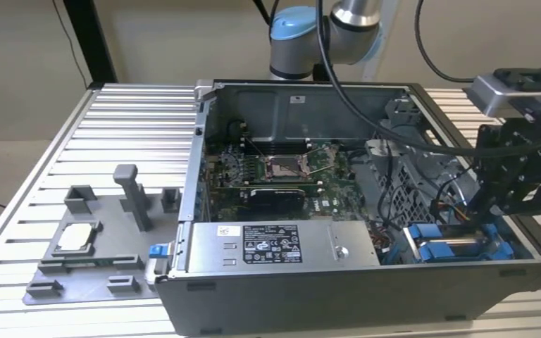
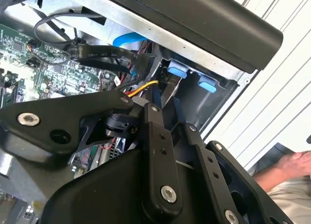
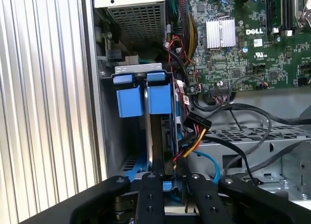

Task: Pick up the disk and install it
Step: 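Insert the first disk wire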

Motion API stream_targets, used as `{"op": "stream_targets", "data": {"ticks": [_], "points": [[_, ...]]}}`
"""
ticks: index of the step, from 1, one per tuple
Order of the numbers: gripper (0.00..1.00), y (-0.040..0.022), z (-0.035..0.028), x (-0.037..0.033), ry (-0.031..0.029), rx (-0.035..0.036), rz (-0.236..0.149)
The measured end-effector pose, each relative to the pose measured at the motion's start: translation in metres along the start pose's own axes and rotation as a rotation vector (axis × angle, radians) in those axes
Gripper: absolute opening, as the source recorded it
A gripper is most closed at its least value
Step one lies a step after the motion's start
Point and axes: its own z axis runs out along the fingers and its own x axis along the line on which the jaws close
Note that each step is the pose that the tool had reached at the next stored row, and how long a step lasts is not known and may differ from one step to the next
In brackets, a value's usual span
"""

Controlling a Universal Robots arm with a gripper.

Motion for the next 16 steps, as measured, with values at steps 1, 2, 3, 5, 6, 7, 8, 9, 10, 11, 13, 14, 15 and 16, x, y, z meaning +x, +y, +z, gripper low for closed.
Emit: {"op": "stream_targets", "data": {"ticks": [1, 2, 3, 5, 6, 7, 8, 9, 10, 11, 13, 14, 15, 16], "points": [[1.0, 0.0001, -0.0024, 0.0001, -0.0001, 0.0, 0.0], [1.0, 0.0001, -0.0047, 0.0002, 0.0001, 0.0001, 0.0], [1.0, 0.0001, -0.0066, 0.0003, 0.0001, 0.0001, 0.0], [1.0, 0.0002, -0.0105, 0.0004, 0.0, 0.0001, 0.0], [1.0, 0.0003, -0.0135, 0.0005, 0.0, 0.0001, 0.0], [1.0, 0.0003, -0.0164, 0.0006, 0.0, 0.0001, 0.0], [1.0, 0.0003, -0.0195, 0.0007, 0.0001, 0.0, 0.0], [1.0, 0.0003, -0.0222, 0.0008, 0.0001, 0.0001, 0.0], [1.0, 0.0003, -0.0241, 0.0008, 0.0001, 0.0001, 0.0], [1.0, 0.0004, -0.025, 0.0009, 0.0, 0.0001, 0.0], [1.0, 0.0004, -0.025, 0.0009, -0.0002, 0.0, 0.0], [1.0, 0.0004, -0.0252, 0.0009, 0.0, 0.0, 0.0], [1.0, 0.0004, -0.0253, 0.0009, 0.0, 0.0, 0.0], [1.0, 0.0004, -0.0253, 0.0009, -0.0001, 0.0001, 0.0]]}}
